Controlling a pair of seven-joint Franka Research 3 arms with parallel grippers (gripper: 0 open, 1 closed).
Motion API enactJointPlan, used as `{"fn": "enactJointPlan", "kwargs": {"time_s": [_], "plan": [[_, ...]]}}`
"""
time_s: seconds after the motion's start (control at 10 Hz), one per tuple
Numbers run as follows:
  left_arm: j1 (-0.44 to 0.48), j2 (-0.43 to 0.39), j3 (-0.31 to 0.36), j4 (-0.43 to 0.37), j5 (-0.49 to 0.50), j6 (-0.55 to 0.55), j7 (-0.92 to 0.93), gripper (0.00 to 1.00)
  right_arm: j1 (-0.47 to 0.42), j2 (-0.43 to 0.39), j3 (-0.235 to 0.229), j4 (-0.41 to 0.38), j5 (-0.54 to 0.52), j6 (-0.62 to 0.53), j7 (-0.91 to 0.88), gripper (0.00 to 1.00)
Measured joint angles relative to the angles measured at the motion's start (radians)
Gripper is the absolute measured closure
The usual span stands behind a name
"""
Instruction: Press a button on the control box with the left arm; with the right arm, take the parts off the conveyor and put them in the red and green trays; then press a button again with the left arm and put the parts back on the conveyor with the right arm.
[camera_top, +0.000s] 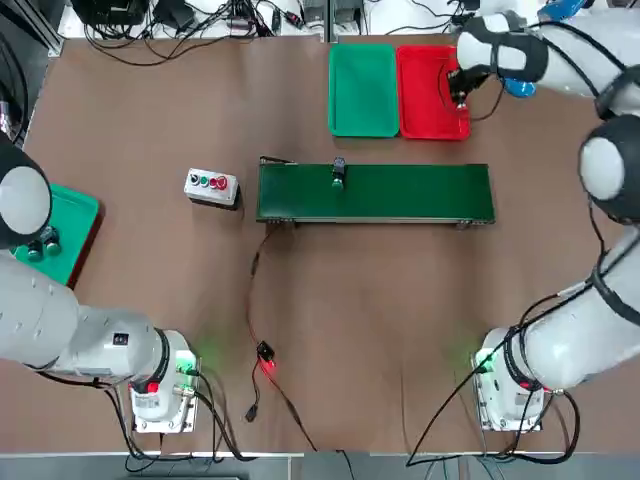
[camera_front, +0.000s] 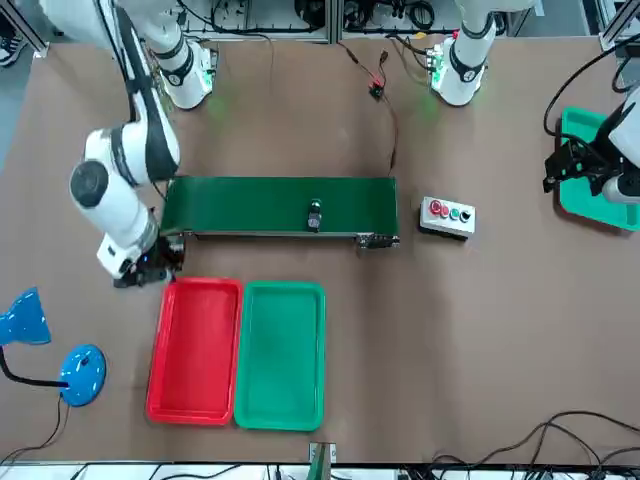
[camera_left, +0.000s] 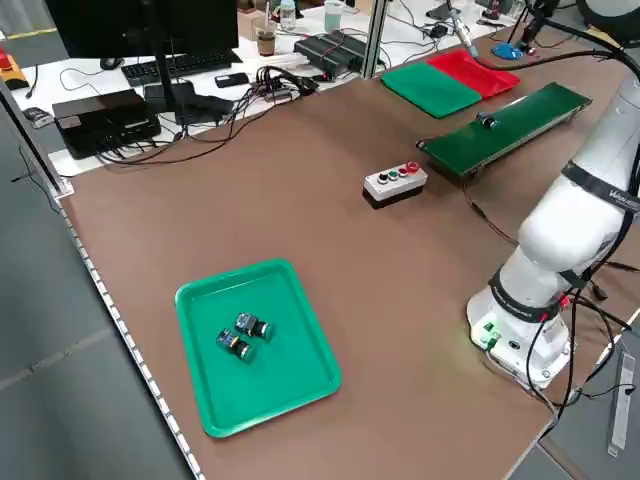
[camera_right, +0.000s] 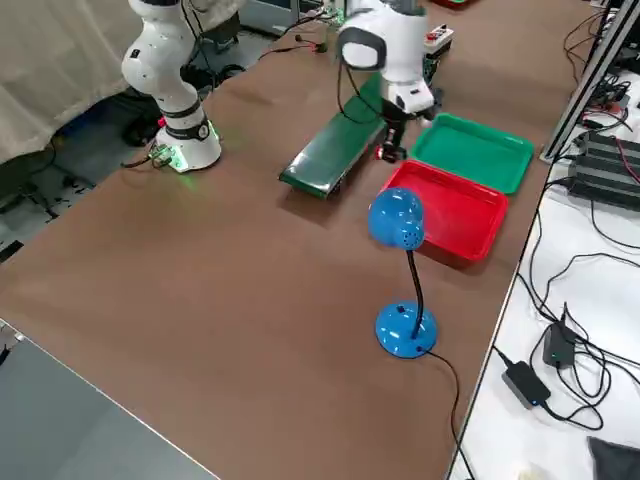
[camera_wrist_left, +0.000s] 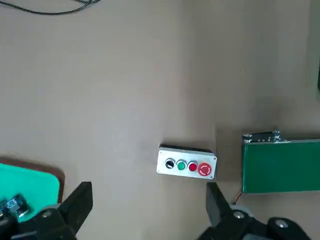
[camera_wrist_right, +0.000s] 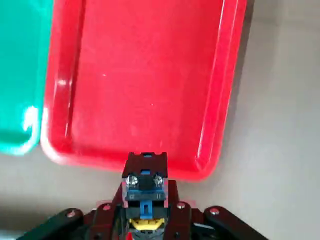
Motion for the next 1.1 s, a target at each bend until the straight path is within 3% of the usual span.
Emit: {"fn": "enactJointPlan", "kwargs": {"time_s": [0.2, 0.4, 1.1], "plan": [[0.001, 0.003, 0.0, -0.001, 0.0, -0.001, 0.0, 0.0, -0.039, 0.206, -0.001, 0.156, 0.041, 0.037, -0.029, 0.67], [0.003, 0.005, 0.001, -0.002, 0.0, -0.001, 0.0, 0.0, -0.084, 0.302, -0.002, 0.215, 0.043, 0.066, -0.078, 0.67], [0.004, 0.006, 0.001, -0.002, 0.0, -0.001, 0.0, 0.0, -0.088, 0.34, 0.008, 0.222, 0.044, 0.105, -0.095, 0.67]]}}
